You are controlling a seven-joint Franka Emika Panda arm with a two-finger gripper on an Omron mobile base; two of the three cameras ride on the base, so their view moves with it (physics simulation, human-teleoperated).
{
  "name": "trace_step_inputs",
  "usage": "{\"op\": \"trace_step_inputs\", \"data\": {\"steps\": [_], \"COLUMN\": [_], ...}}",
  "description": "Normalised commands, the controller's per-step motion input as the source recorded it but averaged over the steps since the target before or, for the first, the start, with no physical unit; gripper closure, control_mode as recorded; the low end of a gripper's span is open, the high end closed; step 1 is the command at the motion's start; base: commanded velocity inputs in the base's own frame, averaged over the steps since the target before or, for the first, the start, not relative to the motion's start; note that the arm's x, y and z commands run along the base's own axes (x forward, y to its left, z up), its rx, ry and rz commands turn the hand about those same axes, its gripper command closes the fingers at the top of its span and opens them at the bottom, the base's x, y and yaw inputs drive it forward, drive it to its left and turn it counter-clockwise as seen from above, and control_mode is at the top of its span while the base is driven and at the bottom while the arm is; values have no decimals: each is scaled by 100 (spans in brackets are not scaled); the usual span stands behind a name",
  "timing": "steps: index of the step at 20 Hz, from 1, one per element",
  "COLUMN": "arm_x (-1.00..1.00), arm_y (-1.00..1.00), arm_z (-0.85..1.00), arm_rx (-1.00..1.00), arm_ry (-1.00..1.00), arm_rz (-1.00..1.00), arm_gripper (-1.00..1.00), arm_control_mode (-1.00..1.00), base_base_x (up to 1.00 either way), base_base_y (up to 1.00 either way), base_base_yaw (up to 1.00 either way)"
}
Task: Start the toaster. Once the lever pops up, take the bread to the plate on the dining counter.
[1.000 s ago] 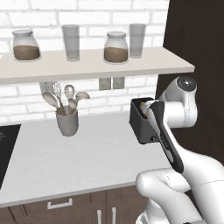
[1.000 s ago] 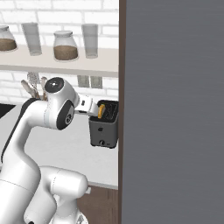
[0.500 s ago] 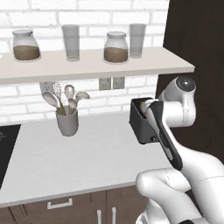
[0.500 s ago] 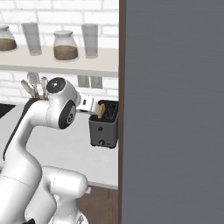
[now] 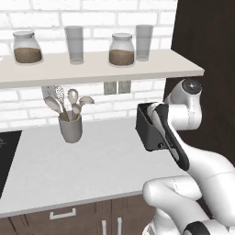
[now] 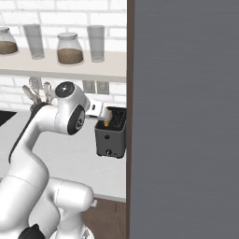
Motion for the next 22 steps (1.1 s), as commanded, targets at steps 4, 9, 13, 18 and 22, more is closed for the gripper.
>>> {"op": "trace_step_inputs", "data": {"steps": [4,9,13,18,22], "arm_x": [0,0,0,0,5], "arm_y": [-17,-12,0,0,0], "arm_z": [-30,-29,-30,-6,0], "arm_rx": [0,0,0,0,0], "arm_ry": [1,-2,-7,-9,-8], "arm_rz": [0,0,0,0,0], "arm_gripper": [-100,-100,-100,-100,-100], "arm_control_mode": [-100,-100,-100,-100,-100], "base_base_x": [0,0,0,0,0], "base_base_y": [0,0,0,0,0], "base_base_yaw": [0,0,0,0,0]}}
